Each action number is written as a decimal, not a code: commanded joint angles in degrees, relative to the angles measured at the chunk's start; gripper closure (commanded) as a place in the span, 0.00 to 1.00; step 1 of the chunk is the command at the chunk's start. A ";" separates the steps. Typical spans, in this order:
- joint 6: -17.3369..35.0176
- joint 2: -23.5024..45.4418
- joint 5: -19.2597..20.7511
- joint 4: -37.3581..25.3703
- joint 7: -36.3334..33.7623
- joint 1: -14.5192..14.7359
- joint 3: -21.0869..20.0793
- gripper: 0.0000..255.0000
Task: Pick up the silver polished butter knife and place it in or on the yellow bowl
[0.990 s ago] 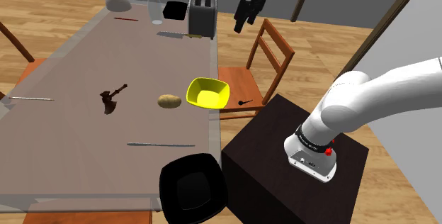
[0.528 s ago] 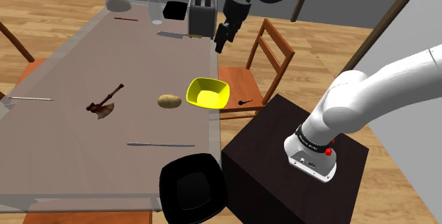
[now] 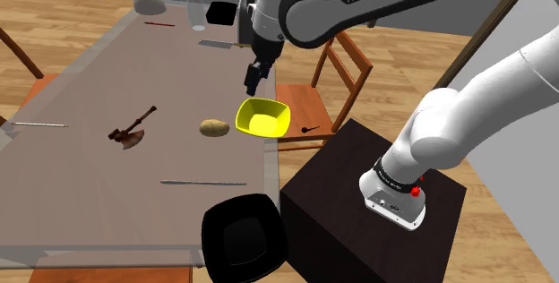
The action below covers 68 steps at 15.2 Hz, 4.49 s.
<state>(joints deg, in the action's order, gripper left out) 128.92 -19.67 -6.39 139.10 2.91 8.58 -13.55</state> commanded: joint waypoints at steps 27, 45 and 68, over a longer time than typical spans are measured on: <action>26.10 48.07 23.10 -19.04 -13.81 15.17 -4.64 0.00; 28.12 51.48 24.63 -20.43 -14.91 16.54 -3.05 1.00; 17.39 39.78 17.71 -19.72 -10.11 12.13 -8.80 1.00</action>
<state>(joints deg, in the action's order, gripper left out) 146.97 20.77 11.75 119.40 -7.48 20.92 -22.07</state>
